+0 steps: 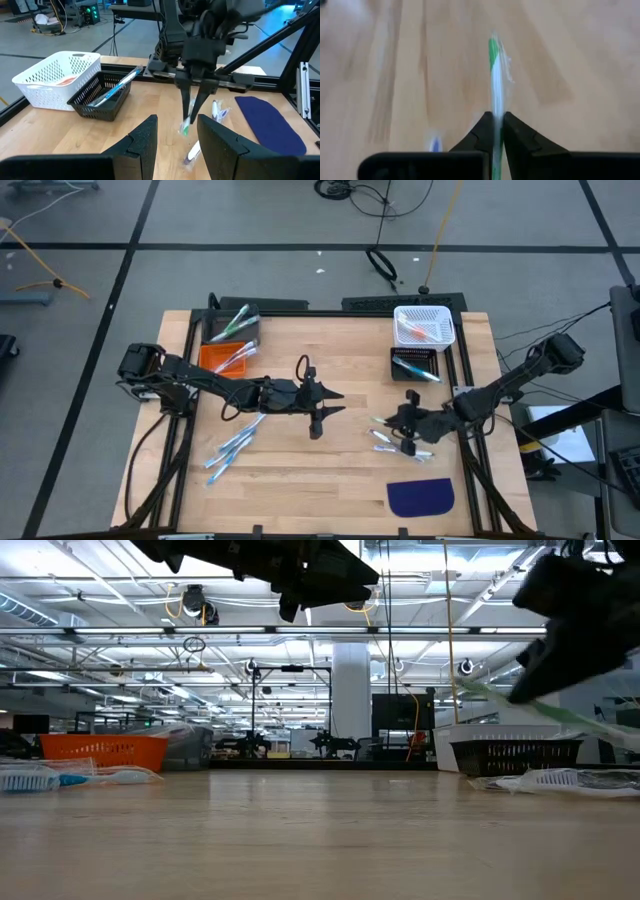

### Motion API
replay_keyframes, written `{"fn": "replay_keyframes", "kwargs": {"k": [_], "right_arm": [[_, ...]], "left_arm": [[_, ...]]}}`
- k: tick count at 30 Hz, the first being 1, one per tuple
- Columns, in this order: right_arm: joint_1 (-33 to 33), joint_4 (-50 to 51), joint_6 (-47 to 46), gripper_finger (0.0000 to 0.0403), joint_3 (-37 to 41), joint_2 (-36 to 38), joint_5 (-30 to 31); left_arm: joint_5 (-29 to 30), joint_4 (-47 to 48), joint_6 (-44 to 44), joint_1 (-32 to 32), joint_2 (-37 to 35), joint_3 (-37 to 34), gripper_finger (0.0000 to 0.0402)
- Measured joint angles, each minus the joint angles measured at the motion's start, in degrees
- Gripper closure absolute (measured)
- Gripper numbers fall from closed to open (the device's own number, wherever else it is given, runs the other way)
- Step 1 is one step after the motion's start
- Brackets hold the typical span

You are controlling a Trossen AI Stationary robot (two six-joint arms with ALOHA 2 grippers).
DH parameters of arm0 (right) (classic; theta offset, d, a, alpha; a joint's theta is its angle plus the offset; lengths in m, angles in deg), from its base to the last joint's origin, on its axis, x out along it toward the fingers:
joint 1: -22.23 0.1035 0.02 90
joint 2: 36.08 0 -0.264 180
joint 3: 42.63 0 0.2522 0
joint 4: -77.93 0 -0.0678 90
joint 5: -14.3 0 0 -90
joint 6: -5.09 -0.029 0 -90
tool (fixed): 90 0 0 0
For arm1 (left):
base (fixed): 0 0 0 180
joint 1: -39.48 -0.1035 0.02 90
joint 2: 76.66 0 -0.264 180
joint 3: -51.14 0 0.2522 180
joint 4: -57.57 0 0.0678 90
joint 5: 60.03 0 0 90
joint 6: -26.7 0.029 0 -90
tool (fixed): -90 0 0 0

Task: Pick & Place Toothbrushes
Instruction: Put the green toothbrush into the gray bin

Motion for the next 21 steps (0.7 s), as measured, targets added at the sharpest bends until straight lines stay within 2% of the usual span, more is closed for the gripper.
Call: {"fn": "replay_keyframes", "kwargs": {"k": [6, 15, 21], "right_arm": [[-2.0, -14.4, 10.9, 0.0388, 0.0, 0.0, 5.3], [-6.0, -39.7, 27.5, 0.0388, 0.0, 0.0, 5.4], [-7.6, -50.7, 33.9, 0.0388, 0.0, 0.0, 5.1]], "left_arm": [[0.0, -1.7, -0.1, 0.0, 0.0, 0.0, 0.0261], [0.0, -4.5, -0.4, 0.0, 0.0, 0.0, 0.0261], [0.0, -8.2, 0.3, 0.0, 0.0, 0.0, 0.0261]]}}
